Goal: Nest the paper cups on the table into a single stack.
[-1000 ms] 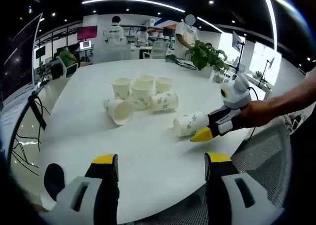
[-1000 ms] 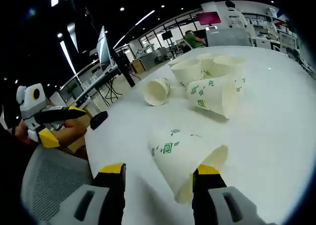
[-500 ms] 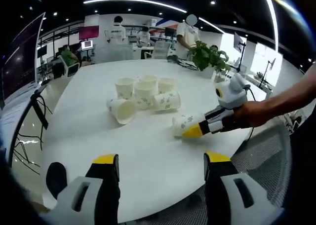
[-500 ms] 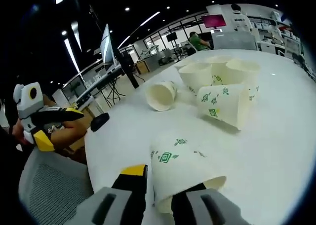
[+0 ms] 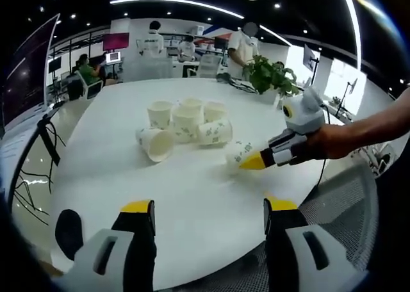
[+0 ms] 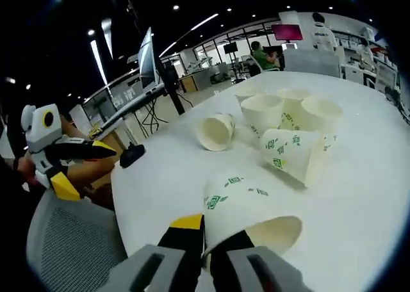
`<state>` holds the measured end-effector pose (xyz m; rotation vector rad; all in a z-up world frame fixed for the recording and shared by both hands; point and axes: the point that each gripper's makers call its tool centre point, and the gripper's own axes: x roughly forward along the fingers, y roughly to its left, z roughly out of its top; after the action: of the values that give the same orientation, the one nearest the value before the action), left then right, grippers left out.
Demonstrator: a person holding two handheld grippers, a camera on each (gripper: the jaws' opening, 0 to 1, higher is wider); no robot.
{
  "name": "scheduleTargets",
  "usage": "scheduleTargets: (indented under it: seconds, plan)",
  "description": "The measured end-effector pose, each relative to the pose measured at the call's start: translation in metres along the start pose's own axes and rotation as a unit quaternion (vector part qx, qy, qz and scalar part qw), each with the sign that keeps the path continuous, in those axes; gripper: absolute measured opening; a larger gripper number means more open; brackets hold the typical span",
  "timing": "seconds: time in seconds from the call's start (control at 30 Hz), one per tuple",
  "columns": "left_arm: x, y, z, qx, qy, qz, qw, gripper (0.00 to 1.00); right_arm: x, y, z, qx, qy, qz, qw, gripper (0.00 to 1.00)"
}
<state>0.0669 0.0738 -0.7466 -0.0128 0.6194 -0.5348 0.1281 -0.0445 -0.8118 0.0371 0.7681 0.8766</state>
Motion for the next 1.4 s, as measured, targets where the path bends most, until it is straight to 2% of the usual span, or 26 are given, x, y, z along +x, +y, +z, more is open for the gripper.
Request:
scheduleTargets:
  seconds: [0.03,0.13,0.23,0.6,0.67,0.8,0.87,1.07,1.2,1.37,1.4]
  plan:
    - [0.0,0.0,0.0,-0.001,-0.001,-0.001,1.0,0.68,-0.001,0.0,-0.003,0.003,0.008,-0.001,1.0,0.0]
    - [0.002,-0.002,0.003,-0.001,-0.003,-0.005,1.0,0.68,-0.009,-0.001,-0.017,-0.041,0.046,-0.01,0.998,0.0]
    - [0.002,-0.005,0.004,0.0,-0.004,-0.008,1.0,0.67,-0.012,0.005,-0.017,-0.055,0.051,-0.009,0.9971,0.0]
    - [0.002,-0.013,0.002,0.002,-0.003,-0.017,0.9999,0.67,-0.027,-0.004,-0.012,-0.094,0.08,-0.024,0.9921,0.0]
    - [0.002,-0.012,0.002,0.0,-0.004,-0.017,0.9999,0.67,-0.032,-0.002,-0.01,-0.122,0.095,-0.027,0.9877,0.0]
    - [0.001,-0.013,0.002,-0.001,-0.005,-0.018,0.9998,0.67,-0.035,-0.008,-0.012,-0.15,0.13,-0.032,0.9796,0.0]
    - [0.002,-0.012,0.002,-0.001,-0.006,-0.019,0.9998,0.67,-0.036,-0.009,-0.012,-0.158,0.137,-0.032,0.9775,0.0]
    - [-0.001,-0.013,0.004,-0.004,-0.011,-0.018,0.9998,0.67,-0.036,-0.008,-0.017,-0.199,0.191,-0.028,0.9607,0.0]
    - [0.0,-0.011,0.005,-0.006,-0.015,-0.017,0.9997,0.67,-0.035,-0.009,-0.016,-0.216,0.215,-0.029,0.9521,0.0]
    - [-0.002,-0.012,0.006,-0.008,-0.017,-0.017,0.9997,0.67,-0.034,-0.009,-0.015,-0.244,0.253,-0.024,0.9359,0.0]
    - [-0.001,-0.012,0.006,-0.008,-0.018,-0.017,0.9997,0.67,-0.038,-0.008,-0.016,-0.257,0.268,-0.024,0.9282,0.0]
